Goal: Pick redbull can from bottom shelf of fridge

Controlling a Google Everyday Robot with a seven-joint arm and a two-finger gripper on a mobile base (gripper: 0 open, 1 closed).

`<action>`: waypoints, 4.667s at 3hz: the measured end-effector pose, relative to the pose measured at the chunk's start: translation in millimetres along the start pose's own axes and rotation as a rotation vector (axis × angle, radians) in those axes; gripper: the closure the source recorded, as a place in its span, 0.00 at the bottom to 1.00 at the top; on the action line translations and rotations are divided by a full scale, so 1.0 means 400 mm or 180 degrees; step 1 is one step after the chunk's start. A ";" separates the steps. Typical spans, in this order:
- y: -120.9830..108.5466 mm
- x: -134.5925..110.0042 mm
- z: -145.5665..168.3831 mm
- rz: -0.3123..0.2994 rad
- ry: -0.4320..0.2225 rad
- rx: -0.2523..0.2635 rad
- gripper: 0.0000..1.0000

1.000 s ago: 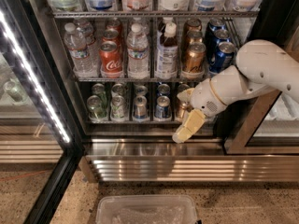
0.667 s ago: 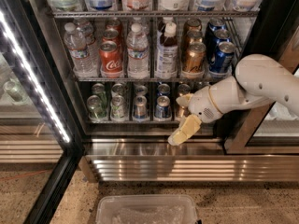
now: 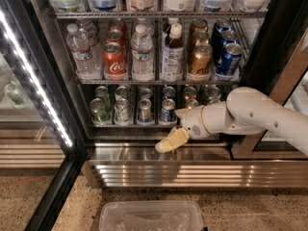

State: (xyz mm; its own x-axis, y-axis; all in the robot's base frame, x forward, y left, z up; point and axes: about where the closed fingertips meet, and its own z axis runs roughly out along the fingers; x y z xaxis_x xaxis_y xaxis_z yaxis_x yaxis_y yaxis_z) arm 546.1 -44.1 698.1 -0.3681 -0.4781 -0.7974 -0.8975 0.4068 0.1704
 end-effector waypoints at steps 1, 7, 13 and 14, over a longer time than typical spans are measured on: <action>-0.072 -0.025 0.022 0.0050 0.0033 0.0227 0.00; -0.097 -0.037 0.125 -0.0111 -0.0188 0.0365 0.00; 0.016 0.008 0.322 0.0089 -0.0055 -0.0521 0.19; -0.007 0.008 0.310 -0.0011 0.0038 -0.0314 0.21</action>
Offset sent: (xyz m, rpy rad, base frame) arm 0.0257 -0.0005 -0.0019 -0.0241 -0.0194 -0.0611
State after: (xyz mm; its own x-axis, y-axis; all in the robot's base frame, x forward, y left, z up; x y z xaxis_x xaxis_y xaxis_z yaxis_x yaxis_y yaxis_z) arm 577.5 49.6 623.3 -0.3674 -0.4889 -0.7912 -0.9180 0.3269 0.2243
